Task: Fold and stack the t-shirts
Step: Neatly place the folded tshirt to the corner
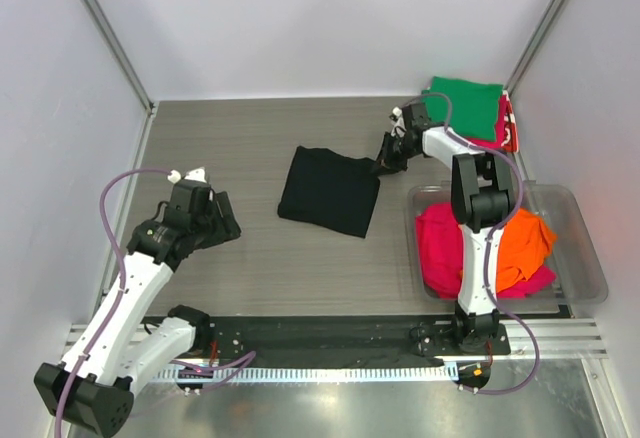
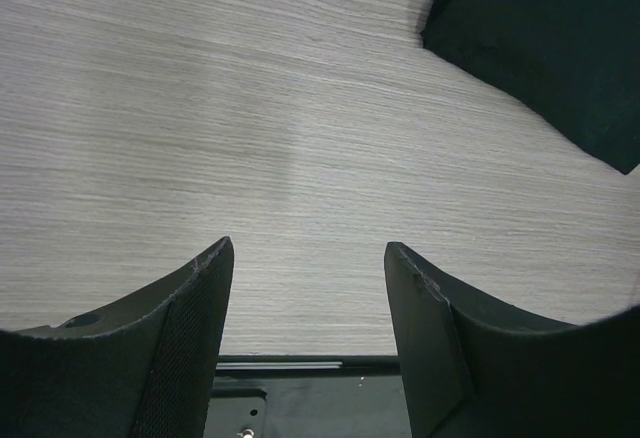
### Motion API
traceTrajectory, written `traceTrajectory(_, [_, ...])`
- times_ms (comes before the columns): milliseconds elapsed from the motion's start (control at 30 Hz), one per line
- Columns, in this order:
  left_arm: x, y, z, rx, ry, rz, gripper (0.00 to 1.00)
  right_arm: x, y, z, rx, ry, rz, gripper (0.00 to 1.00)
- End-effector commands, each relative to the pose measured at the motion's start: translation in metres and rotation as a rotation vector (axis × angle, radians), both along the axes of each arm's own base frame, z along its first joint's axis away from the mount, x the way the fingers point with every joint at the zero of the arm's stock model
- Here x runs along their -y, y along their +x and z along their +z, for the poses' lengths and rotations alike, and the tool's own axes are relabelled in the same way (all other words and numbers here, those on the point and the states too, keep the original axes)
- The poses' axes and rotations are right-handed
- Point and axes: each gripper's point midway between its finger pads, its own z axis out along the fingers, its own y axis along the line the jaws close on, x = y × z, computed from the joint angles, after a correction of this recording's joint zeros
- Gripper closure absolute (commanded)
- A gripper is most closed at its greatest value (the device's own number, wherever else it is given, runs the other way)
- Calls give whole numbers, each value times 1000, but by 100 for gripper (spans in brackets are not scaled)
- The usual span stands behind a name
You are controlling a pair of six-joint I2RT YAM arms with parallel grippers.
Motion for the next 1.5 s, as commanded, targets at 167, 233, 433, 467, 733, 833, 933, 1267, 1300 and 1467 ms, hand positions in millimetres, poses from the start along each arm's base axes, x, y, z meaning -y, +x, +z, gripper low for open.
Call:
traceTrajectory(167, [-2,1,26,109,-34,22,38,45,24,129,293,-292,13,99])
traceTrajectory(233, [-6,2,31,130,-23,33,39,58,24,140,324,-368,17,99])
traceTrajectory(433, [-16,3,34,156,7,74,40,101,38,182,453,-588,-29,99])
traceTrajectory(467, [-16,2,33,153,9,75,40,104,40,191,477,-602,-29,99])
traceTrajectory(733, [-19,3,32,147,23,88,41,131,49,263,665,-676,-39,99])
traceTrajectory(833, [-19,3,32,148,25,90,41,141,52,286,733,-689,-51,99])
traceTrajectory(933, [-19,4,32,146,25,91,41,149,55,312,797,-691,-71,99])
traceTrajectory(1267, [-19,5,28,132,31,91,43,160,59,367,928,-669,-106,99])
traceTrajectory(1300, [-19,5,28,132,31,91,43,162,59,369,932,-670,-111,99])
traceTrajectory(1467, [-20,5,27,128,33,95,43,158,56,388,979,-610,-116,99])
